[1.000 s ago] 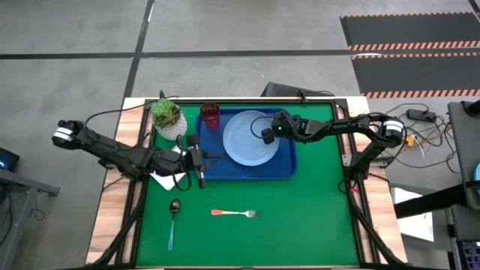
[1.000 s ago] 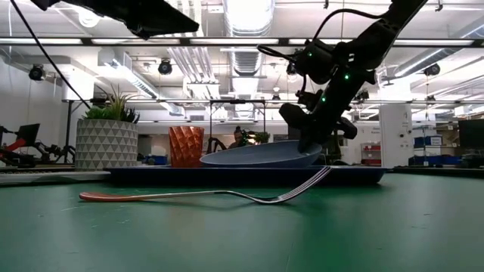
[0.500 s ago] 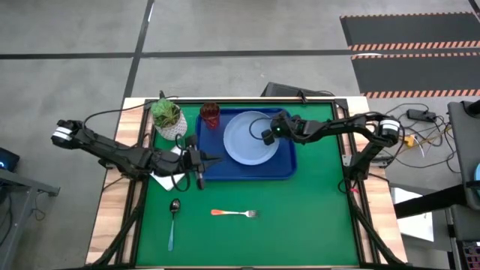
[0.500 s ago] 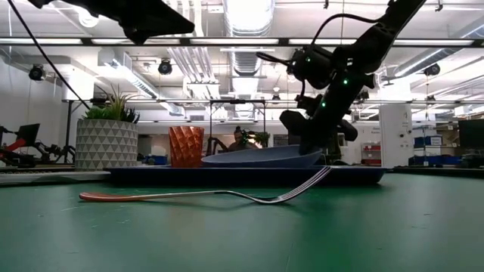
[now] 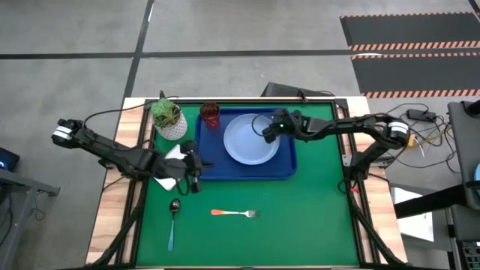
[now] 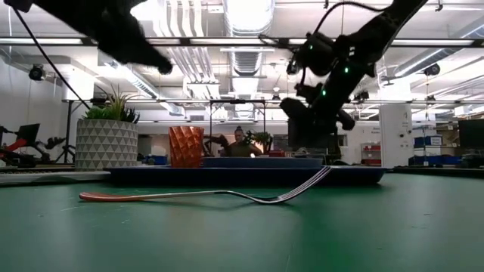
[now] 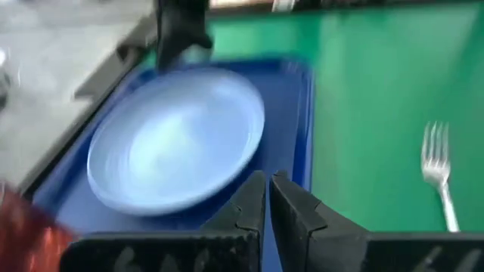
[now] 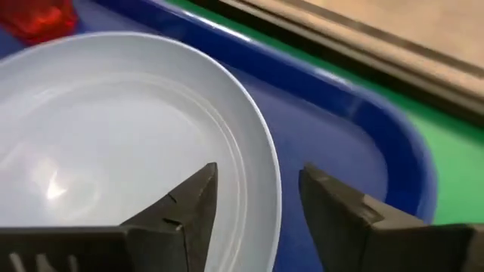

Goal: Pick and place plate/cup/fork/spoon on tray
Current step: Put the orange fork on the blue tray to the left of blue plate

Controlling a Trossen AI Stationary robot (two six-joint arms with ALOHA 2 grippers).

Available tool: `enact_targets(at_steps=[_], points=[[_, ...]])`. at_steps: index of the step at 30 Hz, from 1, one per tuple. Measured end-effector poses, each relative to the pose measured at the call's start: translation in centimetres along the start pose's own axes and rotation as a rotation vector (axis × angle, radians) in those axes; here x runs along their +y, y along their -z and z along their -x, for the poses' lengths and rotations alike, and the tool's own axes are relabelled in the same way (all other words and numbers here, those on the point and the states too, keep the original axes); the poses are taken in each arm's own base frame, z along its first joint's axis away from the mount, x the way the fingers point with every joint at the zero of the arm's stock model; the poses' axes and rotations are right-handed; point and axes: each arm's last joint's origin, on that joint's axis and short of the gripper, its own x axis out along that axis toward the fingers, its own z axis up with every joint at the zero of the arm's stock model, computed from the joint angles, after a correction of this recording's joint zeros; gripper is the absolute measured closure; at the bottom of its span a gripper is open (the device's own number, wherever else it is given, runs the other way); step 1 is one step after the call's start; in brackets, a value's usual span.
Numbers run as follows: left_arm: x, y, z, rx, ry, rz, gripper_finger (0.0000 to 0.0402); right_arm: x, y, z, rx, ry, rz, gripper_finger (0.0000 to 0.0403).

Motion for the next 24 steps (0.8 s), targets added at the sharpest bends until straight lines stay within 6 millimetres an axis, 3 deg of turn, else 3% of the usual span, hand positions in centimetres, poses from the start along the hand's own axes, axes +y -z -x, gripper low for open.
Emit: enact_targets(at_steps=[5,11,18,24], points=[[0.2,1.3,-0.2,0.106,-0.045,0.062,0.0398,0.4,-1.1,2.0,0.000,-0.216,0.165,0.0226],[-0.1,1.5,-1.1,0.082,-0.139,0.231,0.0398,1.6,-0.3,2.6,0.035,-0.583,0.416,0.0259],[-0.6,0.4,-2.0,-0.019,-0.133,0.303,0.0398,3.5,0.1,0.9,-0.198,-0.662,0.495,0.0309],[-0.5,0.5,-2.0,-0.013,-0.143,0.298,0.0398,3.9,-0.6,0.8,-0.231,-0.666,0.499,0.0365]])
